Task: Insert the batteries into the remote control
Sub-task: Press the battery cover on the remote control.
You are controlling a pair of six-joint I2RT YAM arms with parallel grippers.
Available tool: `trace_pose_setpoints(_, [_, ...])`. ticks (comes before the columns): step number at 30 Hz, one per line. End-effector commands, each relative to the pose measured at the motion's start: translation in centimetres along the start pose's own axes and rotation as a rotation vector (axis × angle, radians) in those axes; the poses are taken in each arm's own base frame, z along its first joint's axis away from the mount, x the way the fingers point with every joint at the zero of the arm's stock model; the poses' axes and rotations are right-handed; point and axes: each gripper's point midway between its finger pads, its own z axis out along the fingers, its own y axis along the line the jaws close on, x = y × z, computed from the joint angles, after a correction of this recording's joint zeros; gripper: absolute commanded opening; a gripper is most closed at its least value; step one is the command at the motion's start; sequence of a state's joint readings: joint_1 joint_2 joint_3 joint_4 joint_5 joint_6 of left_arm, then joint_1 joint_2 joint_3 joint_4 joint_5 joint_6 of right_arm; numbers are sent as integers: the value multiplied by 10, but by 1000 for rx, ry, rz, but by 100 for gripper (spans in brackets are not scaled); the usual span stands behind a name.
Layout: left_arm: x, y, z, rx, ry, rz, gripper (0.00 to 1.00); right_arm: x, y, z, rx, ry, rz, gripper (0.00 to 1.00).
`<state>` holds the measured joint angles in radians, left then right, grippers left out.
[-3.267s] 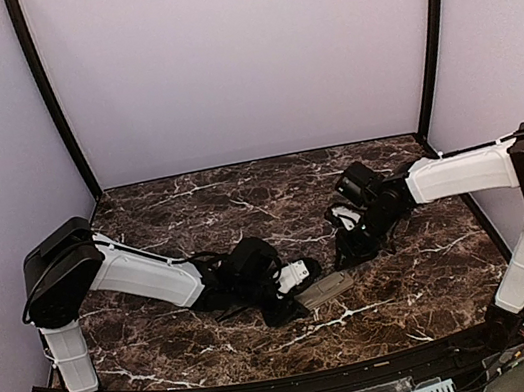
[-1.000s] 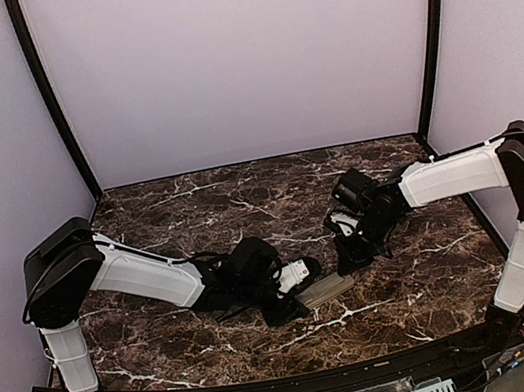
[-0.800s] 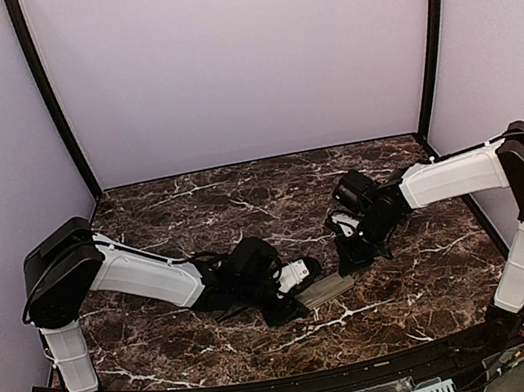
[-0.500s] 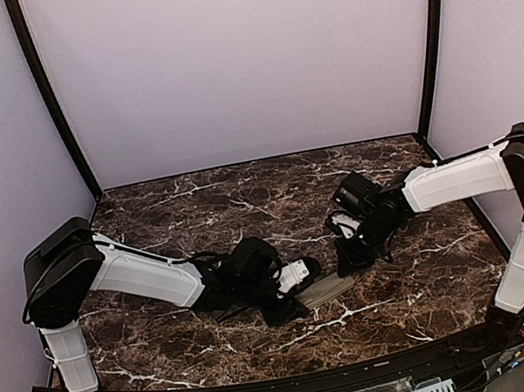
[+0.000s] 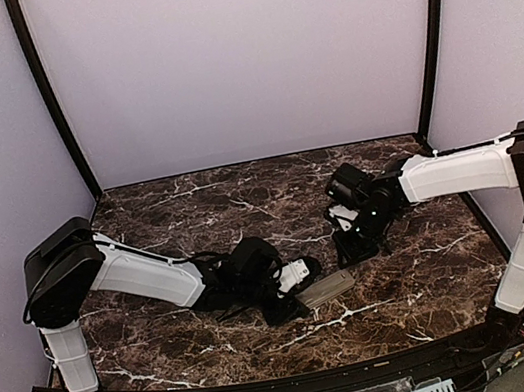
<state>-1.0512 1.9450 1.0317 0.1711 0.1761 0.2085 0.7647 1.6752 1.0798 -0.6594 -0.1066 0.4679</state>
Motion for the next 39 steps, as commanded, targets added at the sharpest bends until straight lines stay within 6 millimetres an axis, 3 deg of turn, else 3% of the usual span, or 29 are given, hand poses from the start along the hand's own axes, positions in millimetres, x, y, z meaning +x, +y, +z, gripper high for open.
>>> trace_pose_setpoints(1, [19,1,6,-2,69,-17,45,-26,18,-31,-37,-61,-49,24])
trace_pose_setpoints(4, [18,1,6,-2,67,-16,45,-33,38,-43,-132,-85,-83,15])
trace_pose_setpoints(6, [18,0,6,-2,67,-15,45,-32,52,-43,-215,-68,-82,2])
trace_pose_setpoints(8, [19,1,6,-2,69,-16,45,-28,57,-37,-246,-42,-67,0])
trace_pose_setpoints(13, [19,1,6,-2,71,-19,45,-14,41,-5,-210,17,-4,0])
trace_pose_setpoints(18, [19,1,6,-4,70,-19,45,19,7,43,-112,136,44,0])
trace_pose_setpoints(21, [20,1,6,-6,74,-24,45,26,-3,49,-79,156,55,0])
trace_pose_setpoints(24, [21,2,6,-8,75,-26,45,9,3,31,-88,104,24,0])
trace_pose_setpoints(28, [13,2,3,-5,66,-18,46,-25,34,-8,-190,5,-84,0])
trace_pose_setpoints(30, [4,2,-6,-3,43,-19,55,-39,51,-29,-256,-56,-157,0])
trace_pose_setpoints(31, [-3,5,-11,-1,19,-33,65,-45,57,-38,-283,-92,-193,0])
trace_pose_setpoints(33, [-19,7,-29,11,-58,-65,79,-54,65,-53,-306,-149,-273,9])
trace_pose_setpoints(34, [-40,11,-45,7,-138,-80,82,-57,68,-58,-312,-170,-314,15])
trace_pose_setpoints(35, [-42,12,-54,24,-166,-99,86,-58,70,-62,-319,-187,-360,22])
trace_pose_setpoints(36, [-61,12,-72,40,-243,-108,88,-58,75,-66,-337,-200,-423,30])
trace_pose_setpoints(37, [-59,17,-80,39,-260,-128,89,-57,78,-68,-349,-212,-487,37])
trace_pose_setpoints(38, [-74,17,-98,52,-327,-136,89,-55,80,-69,-360,-225,-552,43])
trace_pose_setpoints(39, [-69,24,-104,43,-338,-159,90,-54,82,-70,-367,-242,-618,47])
